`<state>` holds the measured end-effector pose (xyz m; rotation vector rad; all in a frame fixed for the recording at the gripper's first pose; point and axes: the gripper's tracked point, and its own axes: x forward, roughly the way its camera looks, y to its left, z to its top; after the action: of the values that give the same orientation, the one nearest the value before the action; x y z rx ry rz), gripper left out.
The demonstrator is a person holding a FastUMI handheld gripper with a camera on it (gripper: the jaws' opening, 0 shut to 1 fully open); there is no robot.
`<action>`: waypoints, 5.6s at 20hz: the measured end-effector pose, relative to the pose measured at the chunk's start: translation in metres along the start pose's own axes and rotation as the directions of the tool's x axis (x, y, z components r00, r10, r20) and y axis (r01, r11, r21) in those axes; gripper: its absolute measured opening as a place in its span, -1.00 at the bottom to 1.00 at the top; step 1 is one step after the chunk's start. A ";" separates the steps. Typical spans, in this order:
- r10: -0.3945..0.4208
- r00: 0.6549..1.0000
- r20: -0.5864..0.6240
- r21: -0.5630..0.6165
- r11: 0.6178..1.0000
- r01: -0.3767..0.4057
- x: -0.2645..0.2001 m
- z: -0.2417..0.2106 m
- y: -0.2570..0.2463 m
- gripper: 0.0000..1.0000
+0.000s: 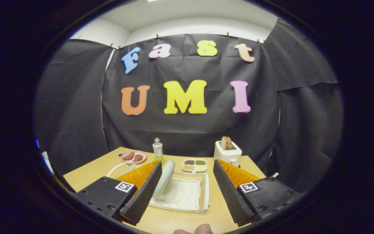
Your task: Take the plate from the dish rack, then take the spoon from the basket and place it into the plate.
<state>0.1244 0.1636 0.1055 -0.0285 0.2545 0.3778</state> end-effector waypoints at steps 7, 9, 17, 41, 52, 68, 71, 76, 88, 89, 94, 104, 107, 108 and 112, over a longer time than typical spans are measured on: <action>0.089 0.956 -0.279 0.045 0.996 -0.079 0.079 -0.029 0.044 1.00; 0.103 0.925 -0.365 0.059 0.994 -0.087 0.095 -0.044 0.054 1.00; 0.097 0.808 -0.581 0.120 0.992 -0.032 0.152 -0.097 0.076 0.98; -0.257 0.776 -0.577 -0.148 0.966 0.210 0.135 -0.065 0.076 -0.27; 0.015 0.835 -0.550 0.085 0.996 0.038 -0.024 -0.145 0.063 -0.28; 0.449 0.687 -0.571 0.690 0.717 0.104 -0.043 -0.287 0.046 -0.26; 0.474 0.683 -0.555 0.724 0.679 0.118 -0.033 -0.289 0.042 -0.22; 0.412 0.716 -0.563 0.673 0.732 0.108 -0.024 -0.284 0.023 0.29; 0.274 0.867 -0.416 0.508 0.861 -0.028 -0.036 -0.238 -0.013 0.68; 0.239 0.894 -0.380 0.473 0.880 -0.034 -0.038 -0.230 -0.023 0.68; -0.014 0.984 -0.180 0.237 0.970 0.057 -0.051 -0.192 -0.096 0.77; -0.221 0.975 0.030 0.171 0.962 0.213 -0.034 -0.156 -0.231 0.80; -0.228 0.973 0.039 0.159 0.963 0.219 -0.011 -0.149 -0.260 0.80; -0.222 0.974 0.046 0.150 0.966 0.213 0.000 -0.147 -0.268 0.79; -0.167 0.986 0.014 0.143 0.976 0.164 0.051 -0.155 -0.287 0.77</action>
<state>0.2390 -0.0965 -0.0635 0.0947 0.2507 0.1935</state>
